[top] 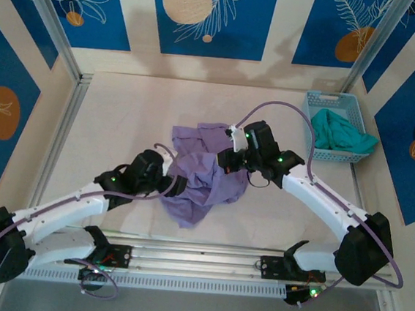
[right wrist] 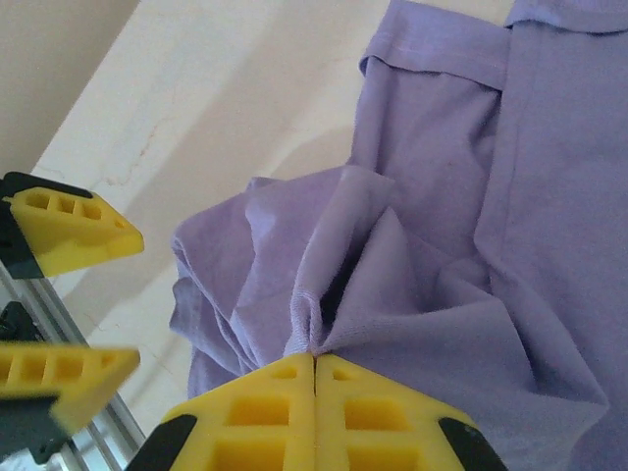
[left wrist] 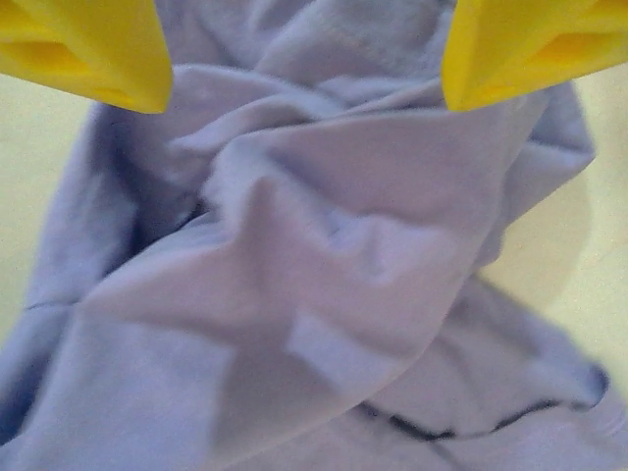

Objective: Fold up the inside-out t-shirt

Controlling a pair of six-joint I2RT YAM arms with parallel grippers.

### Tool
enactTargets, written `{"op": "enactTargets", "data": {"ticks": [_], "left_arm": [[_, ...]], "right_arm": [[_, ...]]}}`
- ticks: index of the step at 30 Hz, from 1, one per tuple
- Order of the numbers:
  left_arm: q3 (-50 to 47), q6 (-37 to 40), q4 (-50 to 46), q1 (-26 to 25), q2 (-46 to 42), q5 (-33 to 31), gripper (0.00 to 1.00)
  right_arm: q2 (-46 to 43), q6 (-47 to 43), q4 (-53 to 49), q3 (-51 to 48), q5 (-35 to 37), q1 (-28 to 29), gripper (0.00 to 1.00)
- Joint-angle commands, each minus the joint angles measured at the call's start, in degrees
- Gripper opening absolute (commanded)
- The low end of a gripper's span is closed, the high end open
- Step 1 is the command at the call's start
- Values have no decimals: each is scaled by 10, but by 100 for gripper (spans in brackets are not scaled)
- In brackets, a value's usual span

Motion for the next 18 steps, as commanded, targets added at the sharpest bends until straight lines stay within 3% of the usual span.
{"op": "enactTargets", "data": {"ticks": [1, 5, 8, 11, 13, 15, 16, 18], "left_arm": [[35, 57, 19, -29, 50, -24, 77], [69, 101, 54, -31, 143, -16, 80], [96, 116, 94, -27, 209, -8, 75], [136, 103, 104, -13, 266, 25, 52], [155, 82, 111, -4, 277, 72, 31], [167, 45, 124, 0, 269, 145, 7], [168, 24, 129, 1, 263, 172, 0], [167, -26, 139, 3, 249, 221, 0]], "right_arm": [[-14, 11, 11, 3, -21, 2, 0], [-27, 6, -1, 2, -16, -1, 0], [-42, 4, -12, -2, -8, -9, 0], [-60, 6, -21, -10, -1, -24, 0], [-68, 13, -26, -18, 22, -34, 0], [-60, 39, -55, -13, 91, -45, 0], [-52, 48, -72, -5, 127, -50, 0], [-37, 56, -106, 17, 192, -53, 4]]}}
